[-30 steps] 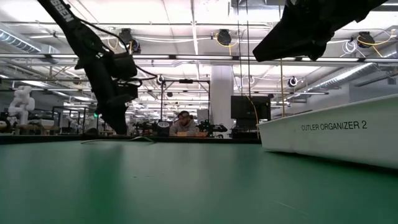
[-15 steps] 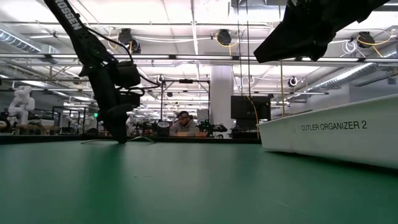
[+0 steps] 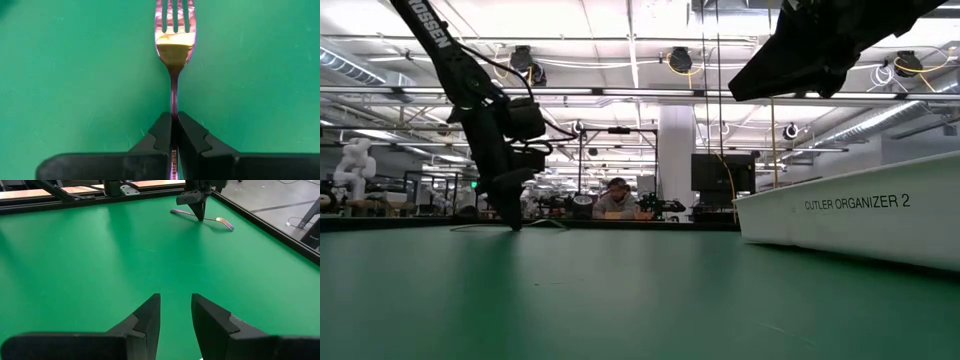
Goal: Sort silverware
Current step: Put the fork into the utensil organizer
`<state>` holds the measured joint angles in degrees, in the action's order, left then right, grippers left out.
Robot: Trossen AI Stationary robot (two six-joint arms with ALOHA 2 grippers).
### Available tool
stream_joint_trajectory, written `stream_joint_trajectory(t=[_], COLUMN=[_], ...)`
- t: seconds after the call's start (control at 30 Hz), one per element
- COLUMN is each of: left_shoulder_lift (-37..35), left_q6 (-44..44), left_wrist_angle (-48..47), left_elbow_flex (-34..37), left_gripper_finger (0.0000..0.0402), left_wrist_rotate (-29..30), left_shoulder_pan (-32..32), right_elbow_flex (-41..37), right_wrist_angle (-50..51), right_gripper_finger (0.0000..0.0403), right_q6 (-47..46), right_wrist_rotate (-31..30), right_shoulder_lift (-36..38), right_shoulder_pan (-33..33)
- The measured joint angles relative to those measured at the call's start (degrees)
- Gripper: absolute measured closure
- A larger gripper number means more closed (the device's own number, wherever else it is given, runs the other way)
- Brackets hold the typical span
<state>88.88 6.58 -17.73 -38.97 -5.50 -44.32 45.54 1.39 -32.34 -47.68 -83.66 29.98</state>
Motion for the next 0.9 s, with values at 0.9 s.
stream_joint_trajectory(t=[0.9], left_shoulder_lift=[-20.75], left_q6=[-18.80], left_wrist_angle=[19.47], left_elbow_flex=[0.14], left_gripper_finger=[0.0394], left_wrist_rotate=[-23.32], left_shoulder_pan=[24.93], right_elbow_flex=[0.00], right_wrist_angle=[-2.45], right_gripper_finger=[0.0305], right_q6=[-4.52], right_wrist_rotate=[7.80], right_shoulder_lift=[0.00], right_shoulder_pan=[0.18])
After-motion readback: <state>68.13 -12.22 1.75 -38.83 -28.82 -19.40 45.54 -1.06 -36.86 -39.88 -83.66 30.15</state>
